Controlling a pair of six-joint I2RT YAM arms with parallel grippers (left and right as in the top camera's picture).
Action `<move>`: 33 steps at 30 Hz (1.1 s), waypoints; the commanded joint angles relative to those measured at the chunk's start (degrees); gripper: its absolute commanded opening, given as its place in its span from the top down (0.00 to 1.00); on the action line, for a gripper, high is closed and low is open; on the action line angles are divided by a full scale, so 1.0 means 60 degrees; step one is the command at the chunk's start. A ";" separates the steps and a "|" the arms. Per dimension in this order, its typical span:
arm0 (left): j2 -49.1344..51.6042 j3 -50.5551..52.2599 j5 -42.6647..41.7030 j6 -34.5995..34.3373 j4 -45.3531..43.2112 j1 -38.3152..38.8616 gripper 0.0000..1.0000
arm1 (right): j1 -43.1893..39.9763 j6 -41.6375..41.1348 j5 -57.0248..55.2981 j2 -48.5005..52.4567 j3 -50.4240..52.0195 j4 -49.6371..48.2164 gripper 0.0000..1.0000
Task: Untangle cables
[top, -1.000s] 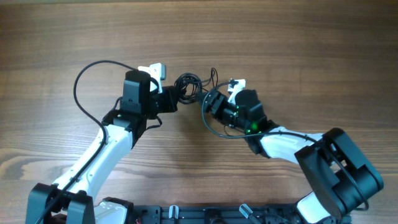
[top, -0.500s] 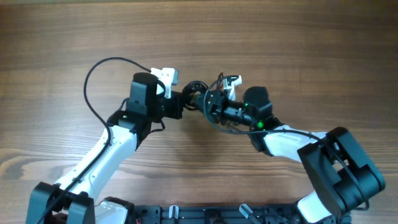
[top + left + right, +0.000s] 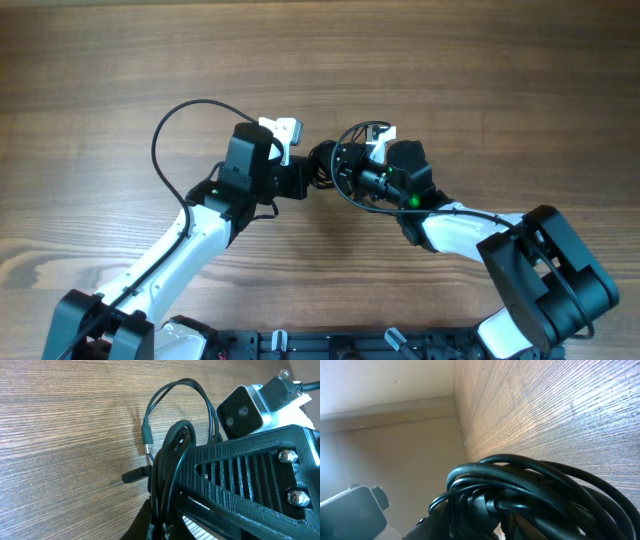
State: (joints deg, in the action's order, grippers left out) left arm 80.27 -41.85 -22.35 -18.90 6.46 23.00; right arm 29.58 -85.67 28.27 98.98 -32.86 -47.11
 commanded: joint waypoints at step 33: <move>-0.0106 -0.0080 0.1497 -0.1144 -0.0138 0.0164 0.96 | -0.1537 0.1242 0.1814 0.0022 -0.0022 0.0517 0.96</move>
State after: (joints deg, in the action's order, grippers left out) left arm 80.25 -41.85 -13.39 -25.96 4.40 27.55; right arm 24.99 -85.73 32.60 99.00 -32.80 -42.85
